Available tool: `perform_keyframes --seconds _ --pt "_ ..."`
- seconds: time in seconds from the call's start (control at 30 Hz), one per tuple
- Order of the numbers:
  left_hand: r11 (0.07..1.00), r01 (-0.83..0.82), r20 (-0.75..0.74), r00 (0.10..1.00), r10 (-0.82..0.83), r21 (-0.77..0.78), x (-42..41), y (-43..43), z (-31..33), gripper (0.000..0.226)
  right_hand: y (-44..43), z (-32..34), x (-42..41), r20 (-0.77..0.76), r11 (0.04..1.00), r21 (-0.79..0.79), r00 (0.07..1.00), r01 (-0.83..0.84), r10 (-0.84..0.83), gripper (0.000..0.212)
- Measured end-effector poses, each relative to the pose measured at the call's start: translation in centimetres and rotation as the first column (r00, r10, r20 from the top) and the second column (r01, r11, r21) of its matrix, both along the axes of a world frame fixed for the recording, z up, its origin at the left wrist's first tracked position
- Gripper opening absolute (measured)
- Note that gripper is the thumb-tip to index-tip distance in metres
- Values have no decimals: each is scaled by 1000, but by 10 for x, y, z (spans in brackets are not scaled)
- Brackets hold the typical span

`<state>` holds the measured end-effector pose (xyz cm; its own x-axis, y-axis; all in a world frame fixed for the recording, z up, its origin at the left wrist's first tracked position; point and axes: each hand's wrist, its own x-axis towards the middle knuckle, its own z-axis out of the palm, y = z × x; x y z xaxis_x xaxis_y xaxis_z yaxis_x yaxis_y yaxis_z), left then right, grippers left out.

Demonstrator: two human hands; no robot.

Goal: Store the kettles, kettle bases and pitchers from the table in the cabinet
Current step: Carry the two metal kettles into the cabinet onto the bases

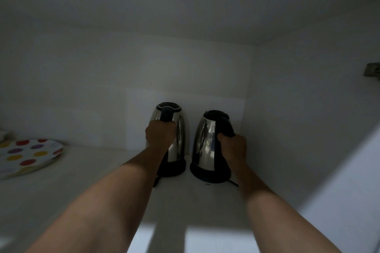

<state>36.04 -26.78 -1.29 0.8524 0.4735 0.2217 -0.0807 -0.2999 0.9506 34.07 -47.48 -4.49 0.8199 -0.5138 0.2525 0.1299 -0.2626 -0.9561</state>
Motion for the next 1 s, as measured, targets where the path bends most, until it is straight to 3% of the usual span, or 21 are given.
perform_keyframes --seconds 0.37,0.7,1.0 --pt "1000 -22 -20 1000 21 -13 6 6 6 34 0 2 3 1 1000 -19 1000 12 -12 27" --pt "997 10 10 1000 -11 74 4 0 2 29 0 4 2 8 1000 -10 1000 18 -18 27" --pt "1000 2 -2 1000 -2 4 3 7 2 30 1 5 2 6 999 -25 1000 23 -23 27"
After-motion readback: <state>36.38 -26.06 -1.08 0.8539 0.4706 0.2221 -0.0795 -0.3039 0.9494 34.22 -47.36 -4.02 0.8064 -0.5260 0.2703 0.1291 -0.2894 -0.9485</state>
